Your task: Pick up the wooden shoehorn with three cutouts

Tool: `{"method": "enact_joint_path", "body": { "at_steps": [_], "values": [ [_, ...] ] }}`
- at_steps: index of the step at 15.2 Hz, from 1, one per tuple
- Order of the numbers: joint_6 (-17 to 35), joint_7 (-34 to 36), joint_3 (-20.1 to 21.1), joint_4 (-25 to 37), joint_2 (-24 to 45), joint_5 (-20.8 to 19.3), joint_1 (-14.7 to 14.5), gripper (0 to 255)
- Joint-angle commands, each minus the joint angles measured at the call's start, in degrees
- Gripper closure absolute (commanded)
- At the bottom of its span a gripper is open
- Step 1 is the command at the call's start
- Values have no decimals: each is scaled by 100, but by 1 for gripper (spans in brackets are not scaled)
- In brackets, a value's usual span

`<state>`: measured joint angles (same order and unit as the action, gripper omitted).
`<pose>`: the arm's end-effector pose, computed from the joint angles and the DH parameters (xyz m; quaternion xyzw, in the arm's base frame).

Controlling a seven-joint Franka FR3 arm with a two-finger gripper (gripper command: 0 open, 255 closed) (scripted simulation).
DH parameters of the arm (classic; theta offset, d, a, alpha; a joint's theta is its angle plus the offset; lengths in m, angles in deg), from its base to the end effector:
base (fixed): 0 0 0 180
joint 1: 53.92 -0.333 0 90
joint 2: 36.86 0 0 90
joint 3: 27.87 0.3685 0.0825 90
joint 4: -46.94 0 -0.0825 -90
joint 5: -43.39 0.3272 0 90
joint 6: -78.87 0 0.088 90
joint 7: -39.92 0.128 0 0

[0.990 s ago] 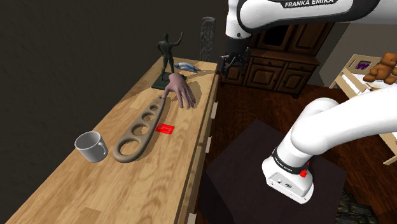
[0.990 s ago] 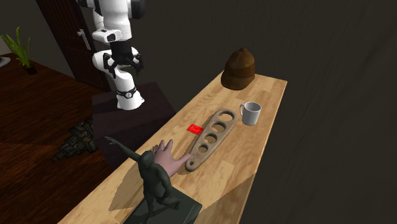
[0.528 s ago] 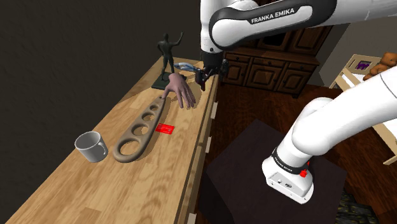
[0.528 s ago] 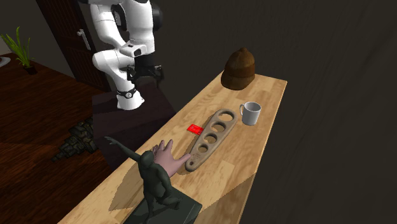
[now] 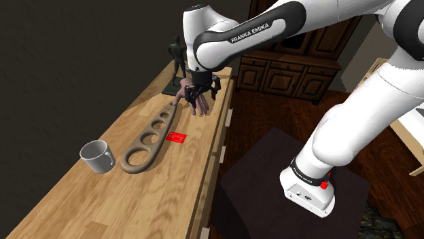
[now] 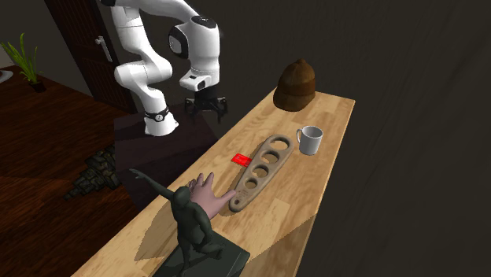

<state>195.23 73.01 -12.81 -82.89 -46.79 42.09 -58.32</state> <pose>0.3980 0.1442 0.4829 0.9922 -0.1158 -0.0162 0.0440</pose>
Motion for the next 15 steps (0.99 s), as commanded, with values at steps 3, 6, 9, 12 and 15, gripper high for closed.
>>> {"method": "enact_joint_path", "body": {
  "at_steps": [3,6,9,12,15],
  "values": [
    [283,523,234,493,846,-171,-112,0],
    [405,885,335,967,1505,-364,-225,0],
    [465,1224,385,1509,2174,-574,-377,0],
    [463,1524,387,2123,2849,-776,-570,0],
    [399,1772,354,2818,3533,-951,-793,0]
  ]
}}
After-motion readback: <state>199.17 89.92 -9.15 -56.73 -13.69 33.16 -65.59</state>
